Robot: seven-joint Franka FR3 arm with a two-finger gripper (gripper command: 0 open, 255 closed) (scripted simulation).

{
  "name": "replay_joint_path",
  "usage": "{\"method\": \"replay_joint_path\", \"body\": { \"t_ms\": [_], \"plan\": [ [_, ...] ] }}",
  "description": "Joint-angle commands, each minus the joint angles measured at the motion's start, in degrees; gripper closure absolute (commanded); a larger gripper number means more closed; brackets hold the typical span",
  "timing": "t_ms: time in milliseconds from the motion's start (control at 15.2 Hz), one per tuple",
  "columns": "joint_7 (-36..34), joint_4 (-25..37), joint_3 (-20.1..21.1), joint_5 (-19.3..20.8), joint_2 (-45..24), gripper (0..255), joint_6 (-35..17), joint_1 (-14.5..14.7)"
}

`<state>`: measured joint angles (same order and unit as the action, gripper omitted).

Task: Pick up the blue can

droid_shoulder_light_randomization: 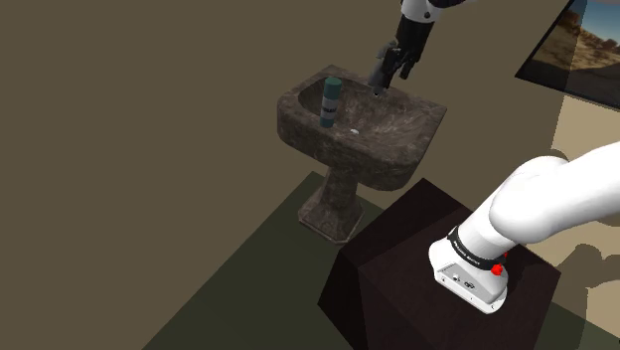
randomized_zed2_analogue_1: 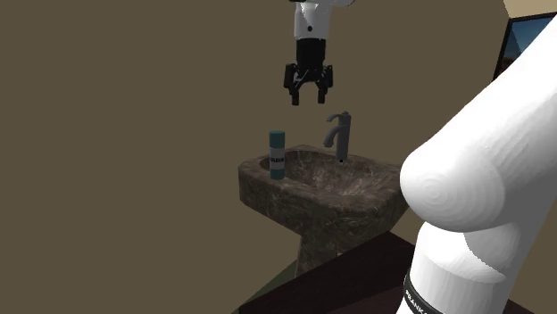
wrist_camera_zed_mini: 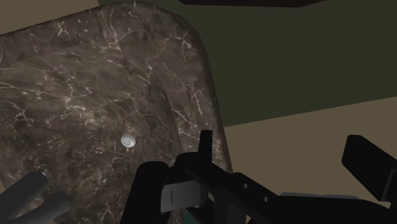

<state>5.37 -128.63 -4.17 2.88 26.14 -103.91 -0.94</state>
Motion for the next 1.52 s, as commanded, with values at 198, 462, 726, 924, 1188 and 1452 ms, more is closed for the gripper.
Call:
{"method": "replay_joint_path", "body": {
  "t_ms": [198,462,726,924,1188,1452],
  "plan": [
    [1.13,6.23,-1.19,-0.71,-11.15,0,-4.77,-0.08],
    [2.19,12.5,-1.98,-1.74,-20.12,0,-7.27,-0.22],
    [3.3,20.03,-2.51,-3.07,-29.22,0,-8.6,-0.59],
    [4.09,26.61,-2.72,-4.17,-36.19,0,-8.8,-1.06],
    [4.96,36.91,-2.74,-5.62,-45.86,0,-7.89,-1.97],
    [5.26,40.63,-2.62,-6.21,-50.27,0,-8.48,-2.43]
  ]
}}
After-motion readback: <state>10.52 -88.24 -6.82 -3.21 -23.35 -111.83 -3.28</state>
